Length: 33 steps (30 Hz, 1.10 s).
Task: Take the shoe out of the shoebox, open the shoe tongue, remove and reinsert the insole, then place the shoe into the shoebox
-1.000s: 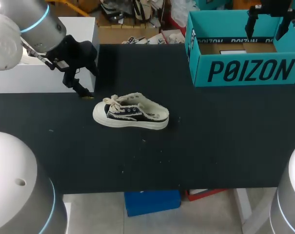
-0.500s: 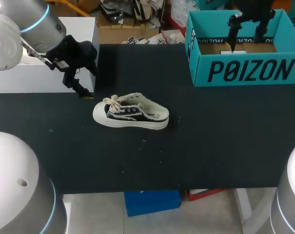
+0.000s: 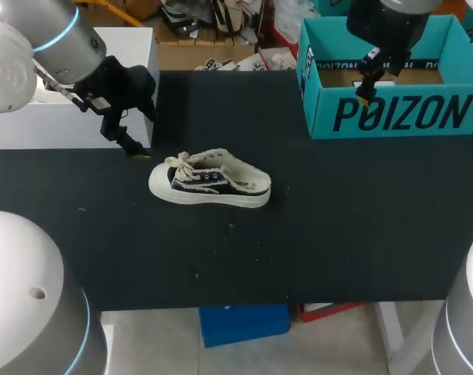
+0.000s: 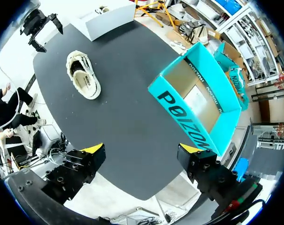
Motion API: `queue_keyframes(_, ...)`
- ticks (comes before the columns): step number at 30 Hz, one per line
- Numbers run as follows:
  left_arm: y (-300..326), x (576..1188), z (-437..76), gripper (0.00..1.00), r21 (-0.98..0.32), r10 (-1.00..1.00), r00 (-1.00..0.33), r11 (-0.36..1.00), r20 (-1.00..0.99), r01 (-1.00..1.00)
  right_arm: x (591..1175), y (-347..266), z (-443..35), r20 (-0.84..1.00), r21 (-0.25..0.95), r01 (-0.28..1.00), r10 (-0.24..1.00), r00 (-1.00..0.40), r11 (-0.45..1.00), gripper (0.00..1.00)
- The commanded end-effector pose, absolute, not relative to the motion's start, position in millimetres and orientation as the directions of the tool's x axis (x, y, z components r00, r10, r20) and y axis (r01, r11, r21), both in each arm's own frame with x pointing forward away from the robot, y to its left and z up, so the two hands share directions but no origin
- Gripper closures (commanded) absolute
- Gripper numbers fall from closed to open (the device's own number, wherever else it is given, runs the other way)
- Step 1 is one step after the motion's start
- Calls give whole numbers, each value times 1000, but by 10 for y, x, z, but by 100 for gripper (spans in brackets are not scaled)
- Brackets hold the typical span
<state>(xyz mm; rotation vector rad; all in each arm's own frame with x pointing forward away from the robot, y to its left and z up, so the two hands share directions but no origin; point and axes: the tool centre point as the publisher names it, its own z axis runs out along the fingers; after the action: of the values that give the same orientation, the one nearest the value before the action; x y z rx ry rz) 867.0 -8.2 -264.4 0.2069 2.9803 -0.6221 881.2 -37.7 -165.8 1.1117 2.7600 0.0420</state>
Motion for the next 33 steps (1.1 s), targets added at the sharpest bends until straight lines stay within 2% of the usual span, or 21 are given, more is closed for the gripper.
queue_keyframes(1,-81,8668,-2660,0,-393,114,-986,907,-119,152,8783,-407,-1673,-143,126,678,690,-710,724,0)
queue_keyframes(5,-81,8668,-2660,0,-393,114,-986,907,-119,152,8783,-407,-1673,-143,126,678,690,-710,724,0)
queue_keyframes(10,-81,8668,-2660,0,-393,114,-986,907,-119,152,8478,-336,-1877,-126,263,617,660,-740,742,0)
queue_keyframes(18,-81,8668,-2660,0,-393,114,-986,907,-119,152,8314,-147,-1965,-149,401,445,536,-831,801,0)
queue_keyframes(33,-81,8668,-2660,0,-393,114,-986,907,-119,152,8427,380,-2489,-126,628,277,447,-886,727,0)
